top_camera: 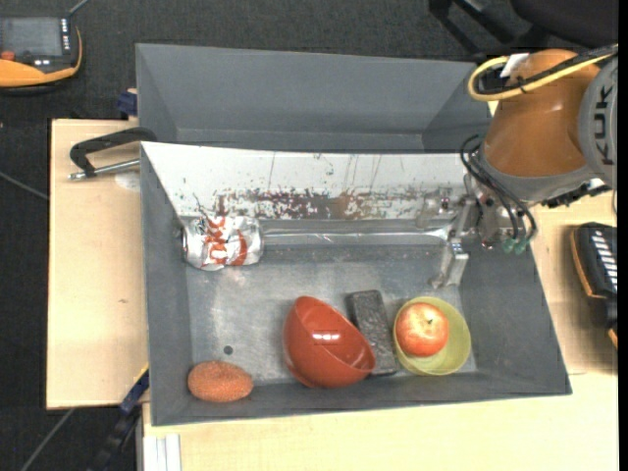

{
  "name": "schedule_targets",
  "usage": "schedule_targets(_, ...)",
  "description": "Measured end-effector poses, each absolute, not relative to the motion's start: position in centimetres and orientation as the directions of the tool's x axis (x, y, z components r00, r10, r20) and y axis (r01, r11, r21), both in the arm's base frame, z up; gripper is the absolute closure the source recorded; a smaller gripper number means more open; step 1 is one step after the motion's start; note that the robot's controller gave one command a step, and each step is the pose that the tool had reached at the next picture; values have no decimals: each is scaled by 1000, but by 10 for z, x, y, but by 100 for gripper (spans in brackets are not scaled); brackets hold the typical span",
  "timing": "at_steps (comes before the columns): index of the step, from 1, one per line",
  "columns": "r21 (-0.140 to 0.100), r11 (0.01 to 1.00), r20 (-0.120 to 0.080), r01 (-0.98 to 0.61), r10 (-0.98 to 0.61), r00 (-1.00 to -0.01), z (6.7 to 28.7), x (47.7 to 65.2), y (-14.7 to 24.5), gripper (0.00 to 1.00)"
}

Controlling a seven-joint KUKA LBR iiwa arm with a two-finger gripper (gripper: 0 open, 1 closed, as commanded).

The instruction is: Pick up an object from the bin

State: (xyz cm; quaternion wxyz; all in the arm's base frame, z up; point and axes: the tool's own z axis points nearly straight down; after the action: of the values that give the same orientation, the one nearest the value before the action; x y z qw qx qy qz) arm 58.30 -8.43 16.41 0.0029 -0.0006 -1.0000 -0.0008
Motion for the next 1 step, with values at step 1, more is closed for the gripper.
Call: schedule_targets(1,4,948,5,-319,-319,-948,124,592,-118,0)
